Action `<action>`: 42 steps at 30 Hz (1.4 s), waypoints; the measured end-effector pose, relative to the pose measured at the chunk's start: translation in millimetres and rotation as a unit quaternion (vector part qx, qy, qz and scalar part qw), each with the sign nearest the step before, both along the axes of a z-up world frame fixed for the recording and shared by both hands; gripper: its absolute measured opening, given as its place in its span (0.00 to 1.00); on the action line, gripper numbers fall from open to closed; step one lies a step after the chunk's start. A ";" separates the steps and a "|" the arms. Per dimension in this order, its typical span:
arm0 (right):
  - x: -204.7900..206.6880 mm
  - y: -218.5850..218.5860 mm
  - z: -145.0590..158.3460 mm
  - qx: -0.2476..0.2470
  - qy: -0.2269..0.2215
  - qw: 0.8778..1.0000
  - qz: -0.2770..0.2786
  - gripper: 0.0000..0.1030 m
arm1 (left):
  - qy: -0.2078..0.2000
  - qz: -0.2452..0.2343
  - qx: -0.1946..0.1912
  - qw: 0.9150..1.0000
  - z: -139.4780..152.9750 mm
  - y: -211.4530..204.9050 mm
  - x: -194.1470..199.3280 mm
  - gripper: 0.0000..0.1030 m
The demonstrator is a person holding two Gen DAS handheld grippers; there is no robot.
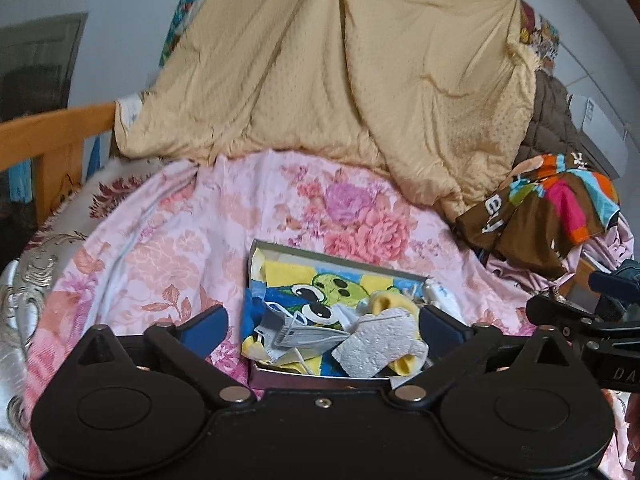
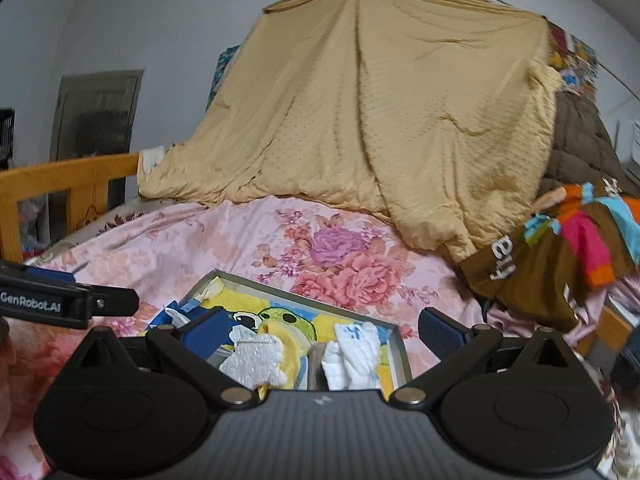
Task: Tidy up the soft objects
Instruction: 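Move the left tool to the orange silicone piece while the right approaches the grey cloth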
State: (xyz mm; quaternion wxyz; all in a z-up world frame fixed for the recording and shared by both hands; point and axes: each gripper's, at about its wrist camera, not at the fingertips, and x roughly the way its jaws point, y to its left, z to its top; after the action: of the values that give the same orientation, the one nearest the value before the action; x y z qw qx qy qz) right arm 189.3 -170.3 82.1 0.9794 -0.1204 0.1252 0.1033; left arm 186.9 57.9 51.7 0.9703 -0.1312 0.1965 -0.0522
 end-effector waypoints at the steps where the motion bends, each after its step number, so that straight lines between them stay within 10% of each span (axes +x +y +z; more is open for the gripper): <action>1: -6.3 -3.8 -0.1 0.003 -0.001 1.000 -0.001 1.00 | -0.003 0.002 0.005 1.000 1.0 -3.6 -7.8 0.99; 18: -94.7 -57.9 -40.8 0.049 0.036 0.998 -0.033 1.00 | -0.006 -0.025 0.048 0.998 -19.8 -42.2 -97.5 0.99; 42: -122.7 -72.8 -80.0 0.081 0.121 0.989 -0.029 1.00 | 0.049 -0.074 0.117 0.989 -62.9 -70.8 -118.6 0.99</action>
State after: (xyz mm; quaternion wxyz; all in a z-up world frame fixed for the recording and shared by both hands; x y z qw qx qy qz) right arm 66.6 -243.1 2.1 0.9661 -0.0239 0.2375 0.0982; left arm 68.3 -12.9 -11.3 0.9616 -0.0040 0.2577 -0.0940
